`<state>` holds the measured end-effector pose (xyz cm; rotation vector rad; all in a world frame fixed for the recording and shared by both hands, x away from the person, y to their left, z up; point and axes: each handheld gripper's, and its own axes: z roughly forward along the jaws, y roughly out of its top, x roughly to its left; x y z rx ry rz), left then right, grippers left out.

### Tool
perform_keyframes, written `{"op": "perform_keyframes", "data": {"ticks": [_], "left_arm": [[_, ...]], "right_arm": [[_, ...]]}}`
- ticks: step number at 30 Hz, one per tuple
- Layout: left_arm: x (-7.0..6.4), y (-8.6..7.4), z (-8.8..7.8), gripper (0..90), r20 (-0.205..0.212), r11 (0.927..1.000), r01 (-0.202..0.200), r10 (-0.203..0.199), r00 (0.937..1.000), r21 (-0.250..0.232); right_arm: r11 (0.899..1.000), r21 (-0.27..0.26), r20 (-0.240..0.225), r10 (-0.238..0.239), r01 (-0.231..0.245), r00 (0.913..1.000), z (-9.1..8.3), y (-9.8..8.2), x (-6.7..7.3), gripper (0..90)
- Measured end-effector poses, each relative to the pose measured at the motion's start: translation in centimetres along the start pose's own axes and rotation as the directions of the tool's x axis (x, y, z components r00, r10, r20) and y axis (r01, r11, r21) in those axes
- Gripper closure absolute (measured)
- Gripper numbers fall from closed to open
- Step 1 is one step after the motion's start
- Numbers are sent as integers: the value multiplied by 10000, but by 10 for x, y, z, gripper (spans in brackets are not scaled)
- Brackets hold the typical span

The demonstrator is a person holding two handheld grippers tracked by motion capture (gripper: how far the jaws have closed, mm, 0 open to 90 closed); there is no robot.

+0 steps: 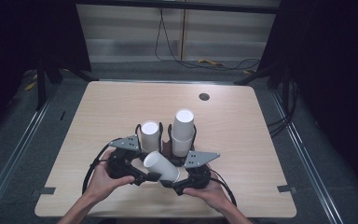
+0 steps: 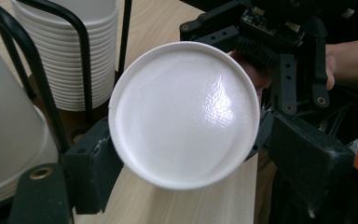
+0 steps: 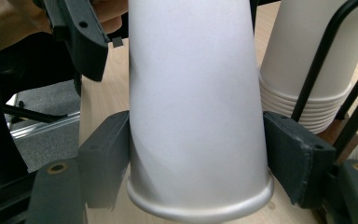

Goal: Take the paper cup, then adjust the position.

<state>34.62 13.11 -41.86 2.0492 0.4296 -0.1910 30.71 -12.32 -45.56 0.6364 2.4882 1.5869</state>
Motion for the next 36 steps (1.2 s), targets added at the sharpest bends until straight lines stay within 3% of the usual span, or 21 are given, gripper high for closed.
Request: {"op": "perform_keyframes", "data": {"ticks": [11, 17, 23, 25, 28, 31, 36], "left_arm": [[4, -1, -12, 164, -549, 10000, -19, 19, 9985, -5], [3, -2, -12, 168, -963, 9991, -415, 417, 9945, 43], [1, -2, -10, 186, -996, 9965, -836, 836, 9915, 34], [1, -2, -9, 203, -1167, 9961, -884, 880, 9893, 15], [1, -4, -7, 209, -1427, 9917, -1281, 1274, 9815, 42], [1, -6, -6, 256, -1346, 9899, -1358, 1402, 9809, 417], [1, -6, -6, 209, -1100, 9910, -1280, 1316, 9852, 393]], "right_arm": [[9999, -14, -9, 143, -143, 9999, -9, 0, -2, 273], [9994, 147, 274, 309, -313, 9991, -18, -1, -6, 275], [9983, 374, 402, 443, -458, 9982, -24, -2, -10, 277], [9976, 421, 391, 535, -551, 9978, -24, -1, -11, 279], [9971, 577, 382, 481, -503, 9981, -24, -1, -11, 280], [9926, 1146, 429, 352, -400, 9985, -21, -2, -9, 280], [9876, 1537, 288, 273, -314, 9992, -20, 0, -9, 282]]}}
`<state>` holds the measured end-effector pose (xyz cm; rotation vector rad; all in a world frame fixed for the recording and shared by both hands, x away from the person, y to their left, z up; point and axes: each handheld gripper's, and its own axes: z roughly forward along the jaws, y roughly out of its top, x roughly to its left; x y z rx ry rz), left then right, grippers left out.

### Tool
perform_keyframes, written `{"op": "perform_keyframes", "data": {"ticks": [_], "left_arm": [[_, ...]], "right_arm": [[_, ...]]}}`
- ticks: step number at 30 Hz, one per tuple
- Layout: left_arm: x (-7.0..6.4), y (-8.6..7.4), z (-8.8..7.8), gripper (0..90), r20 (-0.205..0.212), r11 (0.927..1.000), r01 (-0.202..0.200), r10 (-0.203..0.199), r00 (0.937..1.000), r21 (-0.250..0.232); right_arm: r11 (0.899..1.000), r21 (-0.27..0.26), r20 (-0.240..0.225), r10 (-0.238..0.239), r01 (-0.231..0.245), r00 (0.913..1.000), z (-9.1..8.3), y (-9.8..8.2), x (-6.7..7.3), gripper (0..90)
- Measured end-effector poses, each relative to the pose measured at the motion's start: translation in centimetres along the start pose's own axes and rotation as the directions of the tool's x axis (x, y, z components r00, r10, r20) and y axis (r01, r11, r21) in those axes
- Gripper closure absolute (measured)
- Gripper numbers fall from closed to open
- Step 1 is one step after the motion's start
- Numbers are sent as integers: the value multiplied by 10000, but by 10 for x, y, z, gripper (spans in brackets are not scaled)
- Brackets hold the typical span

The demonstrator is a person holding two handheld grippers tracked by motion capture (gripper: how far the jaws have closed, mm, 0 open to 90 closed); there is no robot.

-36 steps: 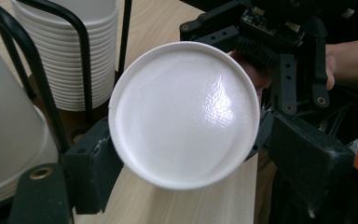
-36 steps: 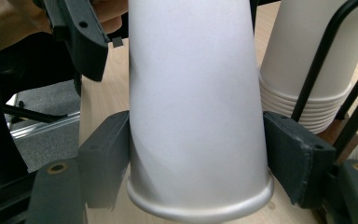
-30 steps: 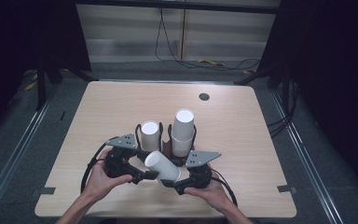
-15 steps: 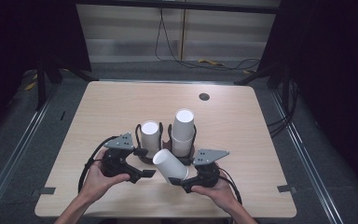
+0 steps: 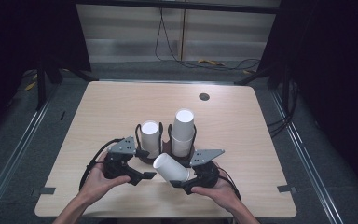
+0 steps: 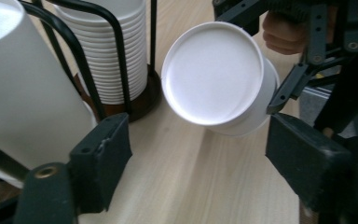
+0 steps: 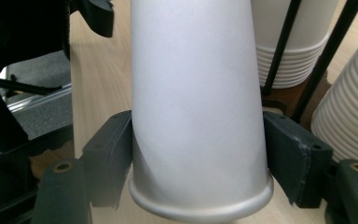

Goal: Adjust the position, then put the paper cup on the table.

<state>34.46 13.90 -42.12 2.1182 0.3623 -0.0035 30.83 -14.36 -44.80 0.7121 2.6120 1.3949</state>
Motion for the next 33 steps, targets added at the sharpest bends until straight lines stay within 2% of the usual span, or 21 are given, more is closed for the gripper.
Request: {"op": "perform_keyframes", "data": {"ticks": [9, 11, 16, 18, 22, 24, 28, 33], "left_arm": [[1, 0, -2, 162, 13, 9997, -23, 23, 10000, 252], [1, 0, -1, 159, 211, 9993, -59, 51, 9998, 370], [2, 0, 2, 161, 255, 9985, -180, 167, 9995, 517], [2, 0, 3, 170, 258, 9981, -174, 158, 9995, 595], [-1, 1, 5, 183, 215, 9971, -352, 338, 9992, 672], [-1, 1, 5, 182, 231, 9975, -236, 221, 9995, 672], [-1, 3, 6, 183, 308, 9953, -329, 302, 9991, 914], [-3, 6, 8, 195, 469, 9927, -508, 459, 9978, 1095]], "right_arm": [[9979, 634, -316, -145, 165, 9994, -1, 5, -1, 284], [9964, 818, -354, -206, 235, 9992, -1, 7, -1, 286], [9930, 1142, -473, -234, 287, 9986, 1, 9, -3, 289], [9890, 1406, -445, -408, 467, 9982, 3, 10, -1, 291], [9866, 1549, -489, -438, 509, 9978, 4, 11, 0, 293], [9829, 1728, -515, -549, 631, 9972, 4, 11, 1, 294], [9783, 1901, -465, -751, 826, 9961, 4, 12, 1, 298], [9648, 2363, -441, -1080, 1154, 9932, 2, 18, 2, 301]]}}
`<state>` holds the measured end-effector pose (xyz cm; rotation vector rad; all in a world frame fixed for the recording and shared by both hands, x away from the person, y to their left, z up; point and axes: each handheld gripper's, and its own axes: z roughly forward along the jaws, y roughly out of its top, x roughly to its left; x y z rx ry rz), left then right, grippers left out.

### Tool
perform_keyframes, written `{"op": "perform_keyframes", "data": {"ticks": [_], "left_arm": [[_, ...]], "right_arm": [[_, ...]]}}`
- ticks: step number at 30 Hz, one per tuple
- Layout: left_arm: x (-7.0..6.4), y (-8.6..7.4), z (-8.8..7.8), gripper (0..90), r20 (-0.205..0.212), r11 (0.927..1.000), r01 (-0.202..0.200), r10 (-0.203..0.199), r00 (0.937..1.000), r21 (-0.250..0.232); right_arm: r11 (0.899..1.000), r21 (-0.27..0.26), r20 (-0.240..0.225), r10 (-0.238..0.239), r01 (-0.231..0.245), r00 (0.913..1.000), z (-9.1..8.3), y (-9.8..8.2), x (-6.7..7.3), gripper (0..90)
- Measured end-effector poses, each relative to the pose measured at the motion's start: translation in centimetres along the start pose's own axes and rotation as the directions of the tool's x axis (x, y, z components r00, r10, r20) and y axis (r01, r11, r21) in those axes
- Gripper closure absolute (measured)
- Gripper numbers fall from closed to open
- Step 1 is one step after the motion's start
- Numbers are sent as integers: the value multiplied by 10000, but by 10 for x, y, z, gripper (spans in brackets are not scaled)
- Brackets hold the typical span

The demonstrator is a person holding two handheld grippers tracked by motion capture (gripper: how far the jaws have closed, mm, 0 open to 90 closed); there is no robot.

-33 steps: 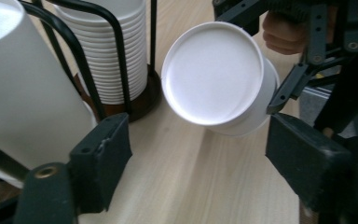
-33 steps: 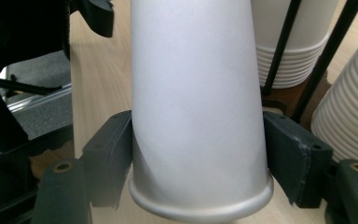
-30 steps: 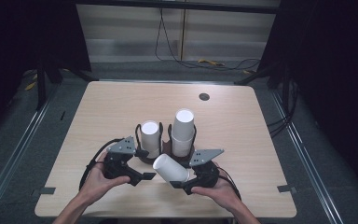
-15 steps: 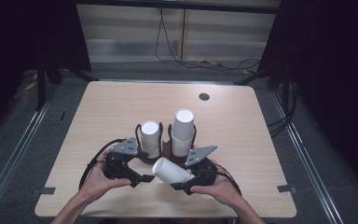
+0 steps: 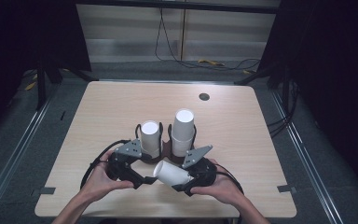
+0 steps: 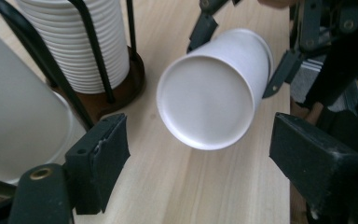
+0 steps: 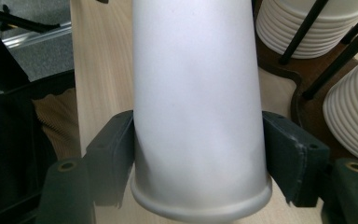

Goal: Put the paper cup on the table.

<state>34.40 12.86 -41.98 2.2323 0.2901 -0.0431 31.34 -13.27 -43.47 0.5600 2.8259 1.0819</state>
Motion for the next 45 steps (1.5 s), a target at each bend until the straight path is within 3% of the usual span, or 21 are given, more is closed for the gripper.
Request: {"op": "perform_keyframes", "data": {"ticks": [14, 19, 24, 26, 28, 32, 33, 34, 36, 37, 42, 45], "left_arm": [[1, 13, 5, 246, 297, 9931, -706, 681, 9972, 935], [5, 14, 9, 249, 344, 9901, -533, 492, 9982, 1296], [12, 13, 12, 223, 585, 9812, -213, 103, 9982, 1920], [12, 12, 13, 236, 653, 9775, -272, 138, 9978, 2090], [10, 12, 15, 222, 565, 9780, -324, 212, 9982, 2059], [8, 13, 18, 225, 807, 9713, -450, 267, 9964, 2335], [8, 12, 19, 217, 778, 9745, -475, 310, 9965, 2194], [8, 13, 19, 218, 895, 9692, -574, 368, 9953, 2396], [7, 12, 21, 219, 887, 9721, -523, 327, 9955, 2287], [7, 12, 21, 219, 932, 9701, -539, 326, 9951, 2366], [4, 12, 24, 274, 1305, 9674, -840, 537, 9900, 2391], [2, 11, 24, 302, 1290, 9654, -927, 624, 9897, 2437]], "right_arm": [[9919, 1032, 24, -751, 744, 9972, 1, 18, 2, 303], [9873, 1272, 82, -965, 947, 9953, 9, 21, 3, 306], [9823, 1425, 44, -1236, 1217, 9923, 13, 26, 6, 311], [9804, 1507, 32, -1291, 1272, 9916, 14, 28, 6, 311], [9797, 1541, 26, -1305, 1285, 9914, 15, 29, 6, 312], [9784, 1552, -63, -1370, 1363, 9906, 17, 32, 7, 319], [9772, 1565, -73, -1442, 1435, 9895, 18, 32, 7, 319], [9760, 1589, -117, -1489, 1489, 9888, 18, 33, 7, 320], [9728, 1639, -113, -1641, 1637, 9864, 19, 34, 9, 324], [9728, 1639, -113, -1641, 1637, 9864, 19, 34, 9, 324], [9700, 1603, -284, -1803, 1825, 9832, 20, 37, 12, 328], [9664, 1619, -312, -1971, 1995, 9799, 21, 38, 14, 332]]}}
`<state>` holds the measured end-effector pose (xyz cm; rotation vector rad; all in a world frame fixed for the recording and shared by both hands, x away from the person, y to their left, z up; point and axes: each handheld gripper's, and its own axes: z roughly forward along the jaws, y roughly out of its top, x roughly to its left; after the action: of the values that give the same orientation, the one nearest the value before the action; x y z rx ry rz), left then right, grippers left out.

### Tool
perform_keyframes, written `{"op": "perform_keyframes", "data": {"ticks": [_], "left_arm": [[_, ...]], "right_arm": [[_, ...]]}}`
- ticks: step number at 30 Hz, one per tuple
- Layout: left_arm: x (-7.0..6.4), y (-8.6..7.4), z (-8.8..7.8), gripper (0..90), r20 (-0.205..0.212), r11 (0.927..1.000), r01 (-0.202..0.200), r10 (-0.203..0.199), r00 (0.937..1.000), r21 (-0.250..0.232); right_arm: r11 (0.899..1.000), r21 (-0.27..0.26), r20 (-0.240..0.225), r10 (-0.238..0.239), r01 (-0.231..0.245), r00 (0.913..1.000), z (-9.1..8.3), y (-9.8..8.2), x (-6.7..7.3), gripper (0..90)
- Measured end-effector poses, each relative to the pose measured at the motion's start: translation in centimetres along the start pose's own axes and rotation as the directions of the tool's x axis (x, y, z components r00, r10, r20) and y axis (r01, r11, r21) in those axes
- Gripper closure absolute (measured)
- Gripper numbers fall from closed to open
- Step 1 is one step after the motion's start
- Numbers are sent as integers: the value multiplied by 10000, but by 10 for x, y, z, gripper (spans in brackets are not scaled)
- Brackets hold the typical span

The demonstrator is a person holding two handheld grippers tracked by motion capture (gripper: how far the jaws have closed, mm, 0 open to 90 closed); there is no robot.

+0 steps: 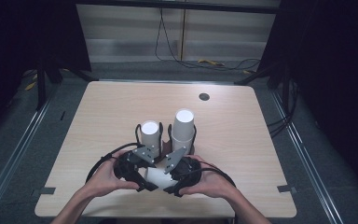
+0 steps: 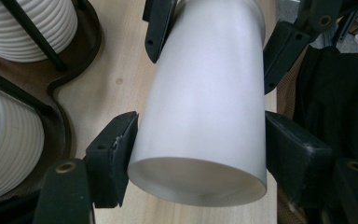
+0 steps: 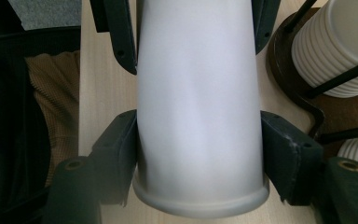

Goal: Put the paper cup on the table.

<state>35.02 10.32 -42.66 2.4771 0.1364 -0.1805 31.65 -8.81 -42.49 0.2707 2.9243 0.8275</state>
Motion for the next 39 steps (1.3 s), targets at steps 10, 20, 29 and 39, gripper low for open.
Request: {"op": "perform_keyframes", "data": {"ticks": [10, 20, 29, 39], "left_arm": [[-2, -2, 6, 316, 267, 10000, -15, 13, 9996, 74], [-3, -3, 2, 343, 357, 9997, -211, 216, 9991, -156], [-3, -6, -5, 337, 87, 9991, -155, 159, 9998, -397], [-5, -15, -14, 333, -514, 9955, 22, -71, 9987, -948]], "right_arm": [[9997, 42, -199, -227, 228, 9995, 2, 0, 3, 340], [9978, -563, -572, 328, -360, 9978, 2, -6, -2, 278], [9843, -1434, -456, 970, -1026, 9942, -4, -16, -3, 150], [9633, -2026, -470, 1703, -1764, 9843, -12, -33, -10, 138]]}}
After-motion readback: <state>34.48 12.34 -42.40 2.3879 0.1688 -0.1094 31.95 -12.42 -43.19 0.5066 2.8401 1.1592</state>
